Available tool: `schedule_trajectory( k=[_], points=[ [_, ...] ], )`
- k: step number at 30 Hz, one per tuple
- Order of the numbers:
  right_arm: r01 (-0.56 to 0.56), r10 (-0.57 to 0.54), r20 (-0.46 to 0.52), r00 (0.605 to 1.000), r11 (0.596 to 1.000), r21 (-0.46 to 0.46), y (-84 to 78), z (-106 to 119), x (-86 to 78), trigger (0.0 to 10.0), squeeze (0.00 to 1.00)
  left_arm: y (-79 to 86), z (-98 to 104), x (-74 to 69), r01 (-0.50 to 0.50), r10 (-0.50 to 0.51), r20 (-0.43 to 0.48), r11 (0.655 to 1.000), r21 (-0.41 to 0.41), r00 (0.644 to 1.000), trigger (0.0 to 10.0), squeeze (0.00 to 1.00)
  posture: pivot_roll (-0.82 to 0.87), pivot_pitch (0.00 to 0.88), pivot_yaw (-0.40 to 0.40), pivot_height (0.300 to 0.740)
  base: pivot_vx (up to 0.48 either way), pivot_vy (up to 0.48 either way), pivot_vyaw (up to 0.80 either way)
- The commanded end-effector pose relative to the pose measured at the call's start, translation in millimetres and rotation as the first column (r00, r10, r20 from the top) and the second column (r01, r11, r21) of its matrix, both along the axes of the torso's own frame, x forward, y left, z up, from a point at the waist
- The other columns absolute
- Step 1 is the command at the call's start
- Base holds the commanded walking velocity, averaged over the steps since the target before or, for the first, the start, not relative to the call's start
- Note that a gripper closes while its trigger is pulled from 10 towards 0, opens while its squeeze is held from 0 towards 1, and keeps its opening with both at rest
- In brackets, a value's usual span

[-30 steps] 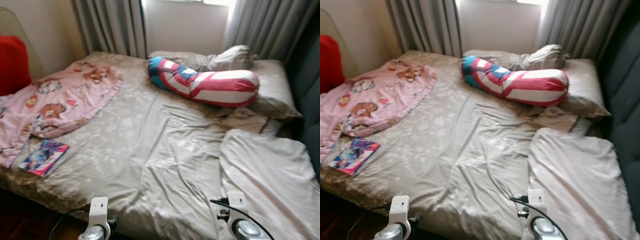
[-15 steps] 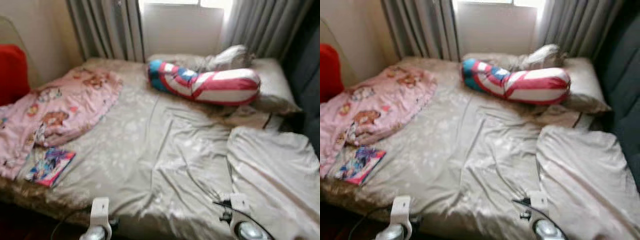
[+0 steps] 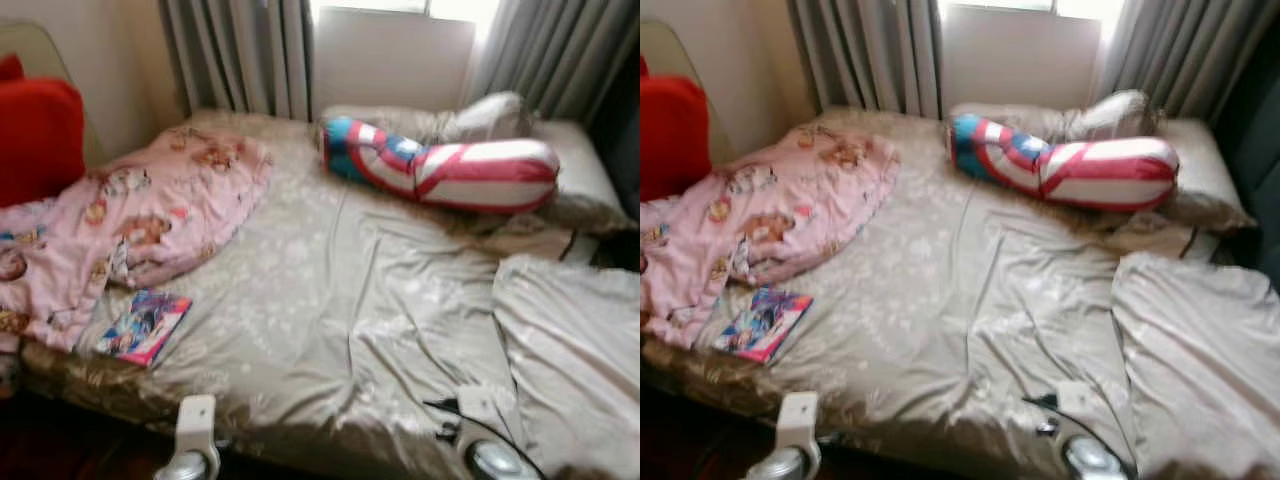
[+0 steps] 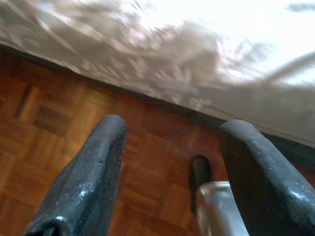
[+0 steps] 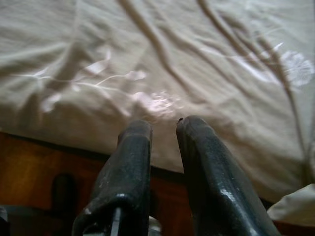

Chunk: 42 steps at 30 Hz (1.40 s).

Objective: Clean up the room

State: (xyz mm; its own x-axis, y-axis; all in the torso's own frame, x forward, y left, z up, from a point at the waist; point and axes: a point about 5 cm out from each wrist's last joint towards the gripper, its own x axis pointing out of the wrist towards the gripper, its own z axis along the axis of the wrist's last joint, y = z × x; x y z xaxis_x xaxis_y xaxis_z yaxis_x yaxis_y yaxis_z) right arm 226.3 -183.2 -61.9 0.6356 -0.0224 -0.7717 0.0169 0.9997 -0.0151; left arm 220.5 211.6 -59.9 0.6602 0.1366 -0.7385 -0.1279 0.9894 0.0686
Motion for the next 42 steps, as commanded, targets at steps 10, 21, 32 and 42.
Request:
schedule_trajectory(
  k=[10, 21, 32, 42],
  points=[
    [0.014, -0.014, -0.012, 1.000, 1.000, -0.017, -9.3, -0.8, -3.1, 10.0, 0.00, -4.5, -1.8, -1.2, 0.005, -0.006, -0.010, 1.000, -0.010, 1.000, 10.0, 0.00, 0.06, 0.000, -0.021, 0.740, 0.000, 0.405, 0.00],
    [0.014, -0.014, -0.012, 1.000, 1.000, -0.016, -8.6, -0.9, -3.1, 10.0, 0.00, -3.9, -1.7, -1.2, 0.004, -0.005, -0.010, 1.000, -0.009, 1.000, 10.0, 0.00, 0.06, 0.000, -0.021, 0.740, 0.000, 0.406, 0.00],
    [0.013, -0.013, -0.014, 1.000, 1.000, -0.016, -8.3, -1.0, -3.1, 10.0, 0.00, -3.7, -1.7, -1.3, 0.005, -0.005, -0.009, 1.000, -0.011, 1.000, 10.0, 0.00, 0.06, 0.000, -0.022, 0.740, 0.000, 0.402, 0.00],
    [0.010, -0.010, -0.013, 1.000, 1.000, -0.015, -8.3, -0.9, -3.1, 10.0, 0.00, -3.7, -1.8, -1.4, 0.004, -0.004, -0.010, 1.000, -0.010, 1.000, 10.0, 0.00, 0.06, 0.000, -0.021, 0.740, 0.000, 0.398, 0.00]
  ],
)
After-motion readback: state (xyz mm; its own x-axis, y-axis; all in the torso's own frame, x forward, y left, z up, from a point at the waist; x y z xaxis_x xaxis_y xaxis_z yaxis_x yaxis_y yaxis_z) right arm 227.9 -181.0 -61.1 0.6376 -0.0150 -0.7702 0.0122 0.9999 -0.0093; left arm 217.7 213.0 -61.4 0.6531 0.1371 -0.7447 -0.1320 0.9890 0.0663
